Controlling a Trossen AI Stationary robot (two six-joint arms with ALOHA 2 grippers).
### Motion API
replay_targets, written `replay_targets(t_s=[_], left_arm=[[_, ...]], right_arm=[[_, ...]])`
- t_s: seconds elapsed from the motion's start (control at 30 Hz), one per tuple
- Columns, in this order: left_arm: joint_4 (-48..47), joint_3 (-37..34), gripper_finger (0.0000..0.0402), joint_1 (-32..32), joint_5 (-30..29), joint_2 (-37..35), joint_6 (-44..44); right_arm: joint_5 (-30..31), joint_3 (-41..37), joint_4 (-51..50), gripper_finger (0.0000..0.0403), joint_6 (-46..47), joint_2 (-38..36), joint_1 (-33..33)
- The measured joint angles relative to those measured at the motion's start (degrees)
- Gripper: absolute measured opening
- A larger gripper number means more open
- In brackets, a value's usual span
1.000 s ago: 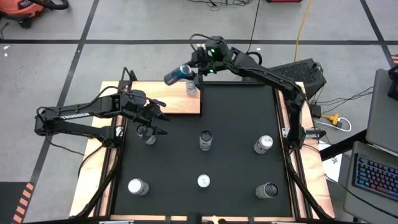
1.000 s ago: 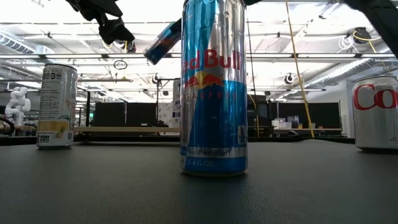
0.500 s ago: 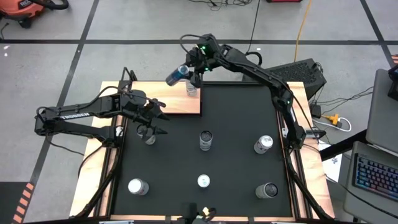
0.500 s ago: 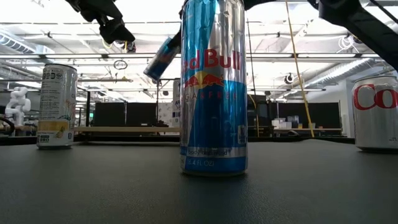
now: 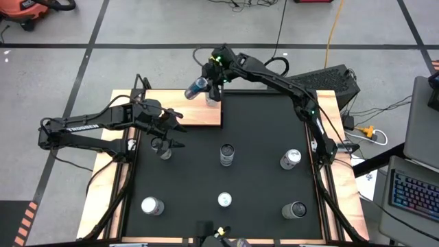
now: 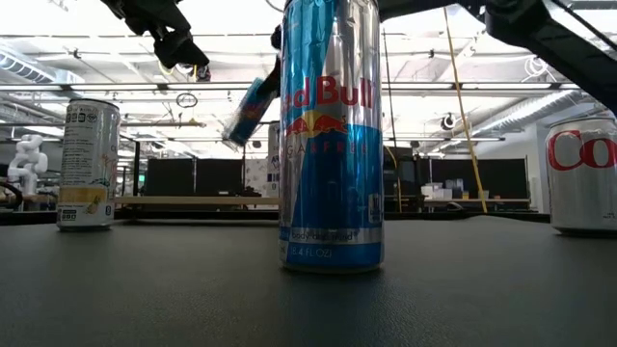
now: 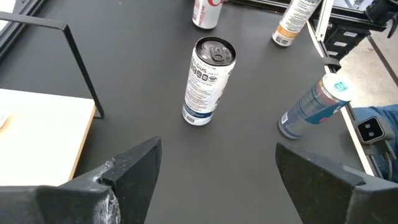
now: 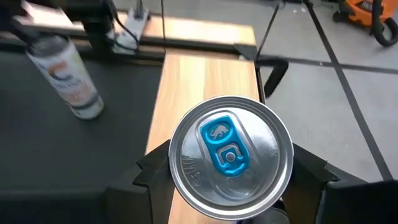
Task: Place canned beverage on shelf
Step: Put the top blue soda can on the shelf
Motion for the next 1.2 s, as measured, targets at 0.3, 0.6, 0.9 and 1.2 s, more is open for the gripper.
replay_targets(t_s=[0.3,0.6,0.9,1.2], left_arm=[[0.0,0.0,0.032,0.0,-0.18,0.0,-0.28],[0.0,0.0,0.032,0.0,-0.18,0.0,-0.37],[0.07,0.0,0.032,0.0,-0.61,0.0,-0.34],[0.04,0.0,0.032,0.0,-1.21,0.0,0.07]], right_arm=[[1.49,-0.07,1.99,0.0197,-1.37,1.42,0.15],[1.33,-0.07,2.43,0.0197,-2.64,3.29,0.35],[1.82,-0.07,3.06,0.0197,-2.7,4.62,0.7],[1.55,-0.07,2.84,0.0197,-4.23,4.62,0.72]])
